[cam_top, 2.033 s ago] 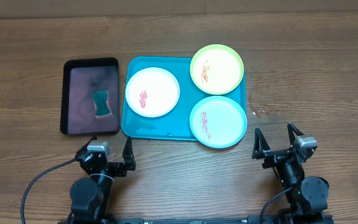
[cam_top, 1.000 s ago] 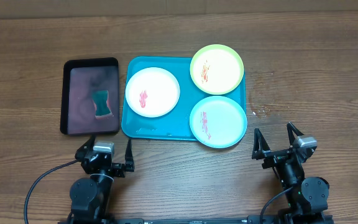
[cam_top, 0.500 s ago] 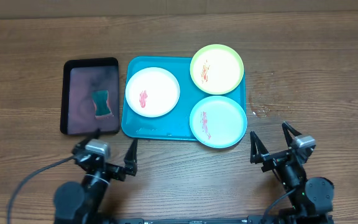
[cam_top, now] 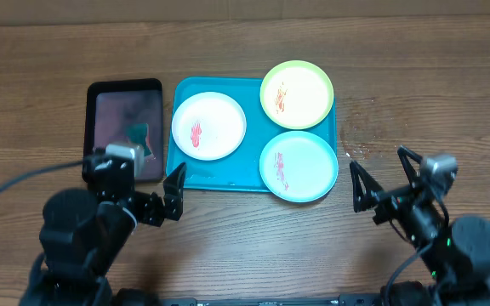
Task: Clean dirty plates on tray and stack at the side
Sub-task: 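Move left gripper to the sponge and right gripper toward the white plate, then grasp the green-and-pink sponge with the left gripper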
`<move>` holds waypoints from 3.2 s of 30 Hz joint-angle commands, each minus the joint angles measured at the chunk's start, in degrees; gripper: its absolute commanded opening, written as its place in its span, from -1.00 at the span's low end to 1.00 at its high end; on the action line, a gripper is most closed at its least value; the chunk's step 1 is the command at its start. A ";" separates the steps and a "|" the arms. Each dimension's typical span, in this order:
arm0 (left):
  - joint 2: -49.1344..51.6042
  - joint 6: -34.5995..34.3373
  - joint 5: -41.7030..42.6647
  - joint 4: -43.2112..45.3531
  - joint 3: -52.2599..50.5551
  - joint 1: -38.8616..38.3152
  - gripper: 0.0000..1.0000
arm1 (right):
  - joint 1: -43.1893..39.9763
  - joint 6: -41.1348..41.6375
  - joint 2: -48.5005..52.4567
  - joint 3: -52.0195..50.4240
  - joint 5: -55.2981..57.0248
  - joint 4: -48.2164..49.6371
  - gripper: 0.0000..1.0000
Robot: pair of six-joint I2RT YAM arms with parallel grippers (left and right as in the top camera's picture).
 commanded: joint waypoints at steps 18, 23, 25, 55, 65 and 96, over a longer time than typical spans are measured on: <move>47.89 -0.66 -12.37 -28.85 39.65 -20.09 1.00 | -0.09 0.63 49.13 39.85 -6.36 -26.49 1.00; 57.09 -0.20 -9.51 -28.20 39.78 -20.11 1.00 | -0.09 1.31 52.98 39.82 -11.63 -24.65 1.00; 60.37 3.80 -9.09 -27.56 39.93 -20.11 0.55 | -0.09 1.36 53.77 39.82 -11.63 -24.17 1.00; 77.00 -35.23 -28.81 -27.32 42.60 2.73 0.14 | 14.69 17.46 69.88 39.78 5.68 -15.41 0.64; 82.99 -28.72 -27.47 -24.87 42.60 5.73 0.04 | 14.69 17.44 69.88 39.78 6.27 -16.06 0.64; 83.49 -40.11 -27.52 -20.06 42.58 5.84 -0.04 | 14.69 17.44 69.88 39.78 6.25 -16.09 0.64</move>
